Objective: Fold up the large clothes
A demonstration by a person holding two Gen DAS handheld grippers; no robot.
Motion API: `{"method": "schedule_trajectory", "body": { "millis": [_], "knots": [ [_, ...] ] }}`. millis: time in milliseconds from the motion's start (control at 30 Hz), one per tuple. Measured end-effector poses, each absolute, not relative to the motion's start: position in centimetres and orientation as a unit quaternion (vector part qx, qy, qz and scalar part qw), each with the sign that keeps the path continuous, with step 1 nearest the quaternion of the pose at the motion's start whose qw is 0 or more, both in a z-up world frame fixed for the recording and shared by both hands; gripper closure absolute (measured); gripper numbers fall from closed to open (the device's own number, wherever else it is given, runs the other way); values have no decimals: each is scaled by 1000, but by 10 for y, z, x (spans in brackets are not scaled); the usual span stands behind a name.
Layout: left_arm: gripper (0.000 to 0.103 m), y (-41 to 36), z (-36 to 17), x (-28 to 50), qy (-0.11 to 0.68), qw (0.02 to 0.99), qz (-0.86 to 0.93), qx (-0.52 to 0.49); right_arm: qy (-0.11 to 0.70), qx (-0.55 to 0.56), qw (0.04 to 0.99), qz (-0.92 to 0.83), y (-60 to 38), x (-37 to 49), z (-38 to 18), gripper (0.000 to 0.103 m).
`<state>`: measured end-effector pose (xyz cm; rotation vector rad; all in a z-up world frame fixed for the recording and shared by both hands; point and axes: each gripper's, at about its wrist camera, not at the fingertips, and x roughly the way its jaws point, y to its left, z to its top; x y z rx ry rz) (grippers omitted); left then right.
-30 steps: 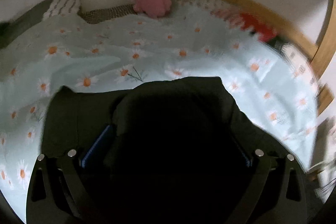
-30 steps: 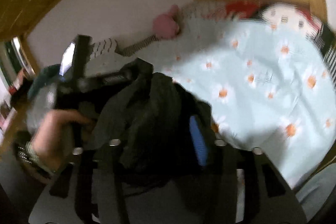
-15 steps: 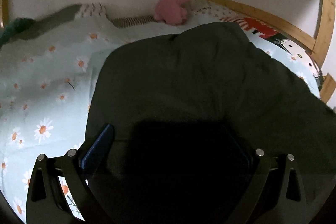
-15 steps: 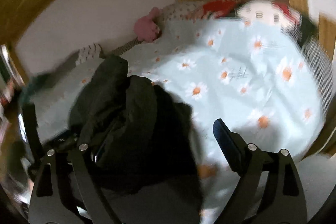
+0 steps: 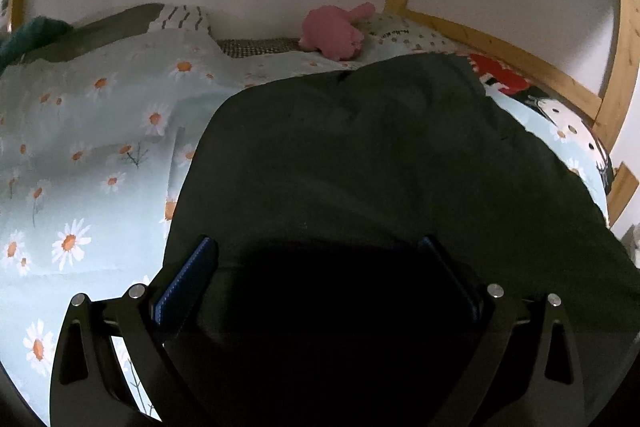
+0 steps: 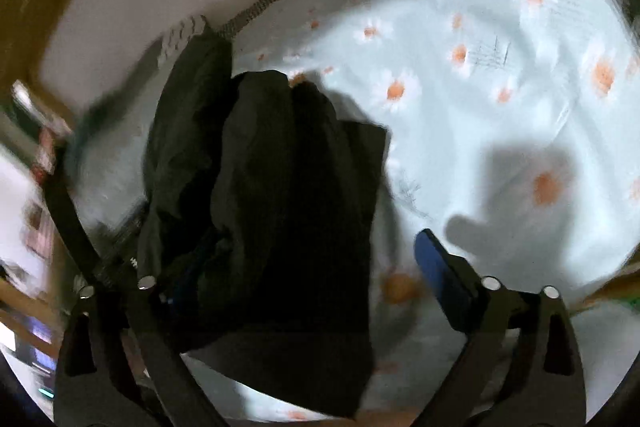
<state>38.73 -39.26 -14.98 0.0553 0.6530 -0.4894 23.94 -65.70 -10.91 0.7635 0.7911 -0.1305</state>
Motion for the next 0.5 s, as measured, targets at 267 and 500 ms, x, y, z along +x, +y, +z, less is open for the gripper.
{"method": "schedule_trajectory", "body": {
  "millis": [267, 500],
  "knots": [
    [4, -368, -155, 411, 341, 912, -229, -14, 262, 443, 854, 80, -664, 216, -104, 3],
    [4, -377, -152, 395, 313, 923, -224, 10, 199, 106, 973, -49, -554, 223, -35, 3]
  ]
}}
